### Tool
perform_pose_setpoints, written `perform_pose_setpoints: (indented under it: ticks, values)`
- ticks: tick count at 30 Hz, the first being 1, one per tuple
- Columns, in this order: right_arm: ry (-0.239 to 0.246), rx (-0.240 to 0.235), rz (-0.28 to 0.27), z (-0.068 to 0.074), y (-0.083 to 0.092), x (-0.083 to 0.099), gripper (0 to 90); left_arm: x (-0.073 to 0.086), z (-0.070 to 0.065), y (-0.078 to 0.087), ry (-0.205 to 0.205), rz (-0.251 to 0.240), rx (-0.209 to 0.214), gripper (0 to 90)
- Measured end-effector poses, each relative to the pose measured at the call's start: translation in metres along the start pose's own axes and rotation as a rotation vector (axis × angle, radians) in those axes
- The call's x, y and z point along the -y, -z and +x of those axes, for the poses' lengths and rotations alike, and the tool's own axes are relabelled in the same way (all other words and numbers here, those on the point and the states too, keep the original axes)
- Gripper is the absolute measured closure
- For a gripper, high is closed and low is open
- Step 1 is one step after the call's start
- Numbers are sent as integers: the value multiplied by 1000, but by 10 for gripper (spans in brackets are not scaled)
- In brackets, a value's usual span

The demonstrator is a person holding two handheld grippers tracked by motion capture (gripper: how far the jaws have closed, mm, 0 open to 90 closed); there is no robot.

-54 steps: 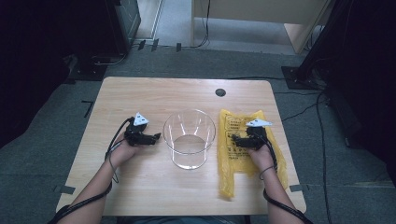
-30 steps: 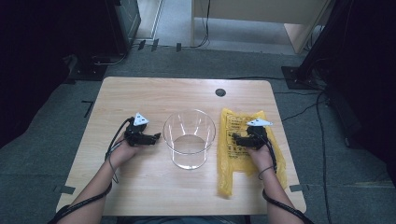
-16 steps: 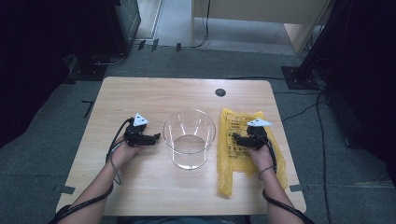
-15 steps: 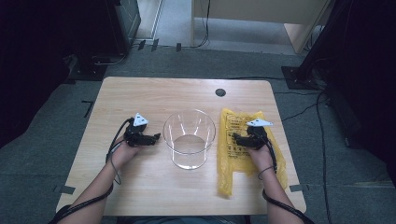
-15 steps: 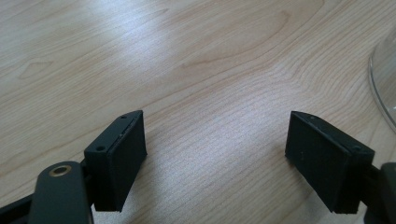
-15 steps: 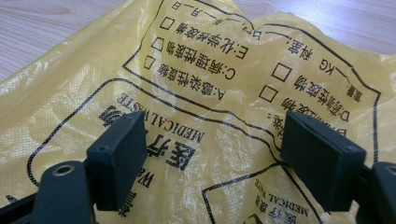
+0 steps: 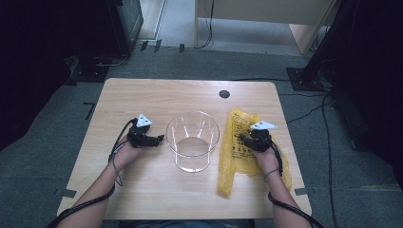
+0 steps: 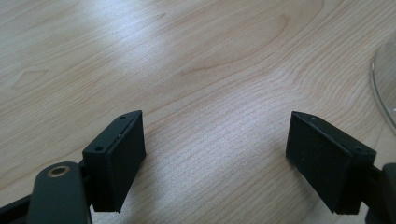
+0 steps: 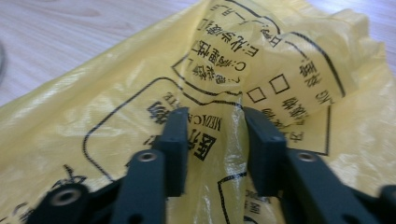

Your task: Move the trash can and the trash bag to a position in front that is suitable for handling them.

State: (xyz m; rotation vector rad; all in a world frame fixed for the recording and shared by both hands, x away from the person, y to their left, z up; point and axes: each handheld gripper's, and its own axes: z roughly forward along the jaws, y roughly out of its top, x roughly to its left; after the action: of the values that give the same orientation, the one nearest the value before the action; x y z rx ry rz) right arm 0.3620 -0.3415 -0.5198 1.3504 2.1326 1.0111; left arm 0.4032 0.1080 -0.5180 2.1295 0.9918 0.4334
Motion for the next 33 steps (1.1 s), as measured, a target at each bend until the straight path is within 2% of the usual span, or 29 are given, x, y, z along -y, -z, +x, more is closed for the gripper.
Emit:
perform_pose_setpoints:
  ticks: [3,5,8,10,14,18,24,33]
  values:
    - [-11,-28,15,-1,2,-1,768,0,-1,0,-7,3,7,194]
    - [-15,-40,23,-2,3,-1,791,-1,0,0,-9,5,10,194]
    - [-52,-74,51,-3,4,-3,838,0,1,1,-12,11,14,195]
    - [-61,-88,59,-3,4,-4,852,-1,1,1,-17,17,18,194]
    - [-103,-124,50,-1,7,-9,860,-1,3,2,-25,24,32,195]
    - [-111,-143,42,1,8,-13,860,-2,5,4,-31,34,35,195]
    - [-136,-169,21,2,14,-18,860,-5,7,8,3,14,42,194]
    - [-174,-188,-7,2,20,-24,867,-9,7,13,15,9,67,194]
